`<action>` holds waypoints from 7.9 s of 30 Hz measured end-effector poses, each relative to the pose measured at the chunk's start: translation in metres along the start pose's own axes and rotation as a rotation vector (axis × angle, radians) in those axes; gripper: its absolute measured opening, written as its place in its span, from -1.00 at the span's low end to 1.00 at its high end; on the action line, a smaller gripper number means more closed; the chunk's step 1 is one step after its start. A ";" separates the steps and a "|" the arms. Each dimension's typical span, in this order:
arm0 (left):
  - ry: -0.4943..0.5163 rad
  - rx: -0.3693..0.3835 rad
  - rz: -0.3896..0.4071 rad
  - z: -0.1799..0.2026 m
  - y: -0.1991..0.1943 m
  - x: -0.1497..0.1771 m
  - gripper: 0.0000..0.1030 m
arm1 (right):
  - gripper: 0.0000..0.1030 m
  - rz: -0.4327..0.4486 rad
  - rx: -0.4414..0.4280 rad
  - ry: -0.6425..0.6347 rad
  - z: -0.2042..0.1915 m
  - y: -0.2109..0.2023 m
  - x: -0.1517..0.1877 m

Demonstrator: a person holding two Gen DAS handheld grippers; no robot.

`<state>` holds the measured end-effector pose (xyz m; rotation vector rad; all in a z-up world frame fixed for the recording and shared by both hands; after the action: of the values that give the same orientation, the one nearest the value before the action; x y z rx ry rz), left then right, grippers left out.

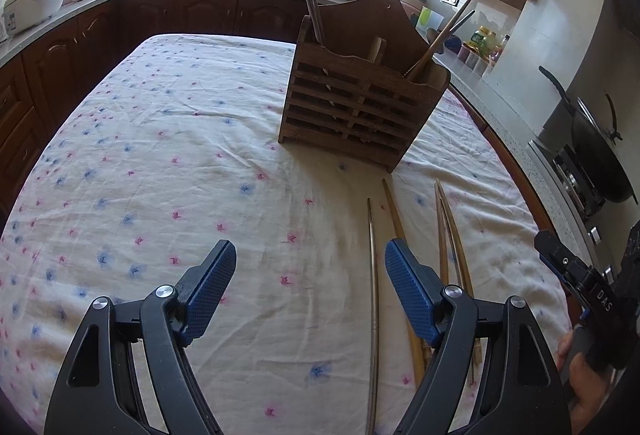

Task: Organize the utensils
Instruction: 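Move both open tools back down to the chopsticks on the cloth, then grasp a metal chopstick with the left tool while the right tool grasps a wooden chopstick, then lift the metal chopstick with the left tool while the right tool carries its wooden chopstick to the holder, then lower the chopstick into the holder with the left tool while the right tool releases its chopstick there, then move both open tools back to the remaining chopsticks on the cloth, then grasp a wooden chopstick with the right tool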

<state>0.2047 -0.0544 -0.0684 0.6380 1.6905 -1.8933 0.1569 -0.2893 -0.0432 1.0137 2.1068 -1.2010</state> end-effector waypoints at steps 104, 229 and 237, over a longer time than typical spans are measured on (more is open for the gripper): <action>0.014 0.149 0.335 0.000 -0.113 -0.138 -0.93 | -0.90 0.138 -0.179 -0.162 -0.102 -0.023 -0.122; -0.050 0.037 -0.071 0.013 0.035 0.008 0.32 | -0.95 -0.299 -0.049 -0.028 -0.013 0.069 0.058; -0.011 0.045 -0.093 0.035 0.048 0.000 0.32 | -0.76 -0.265 -0.045 0.026 -0.005 0.094 0.025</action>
<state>0.2361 -0.0930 -0.1002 0.5752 1.7015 -2.0008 0.2174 -0.2451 -0.1050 0.7500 2.3328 -1.2619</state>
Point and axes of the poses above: each gripper's, at about its wrist camera, not at the fingertips, and y roughly the way its jaws point, z to its right, x to its underside, the point moved 8 cm from there along y, roughly the way its jaws point, and after that the axes turned 11 degrees about -x, right-handed, at the moved point
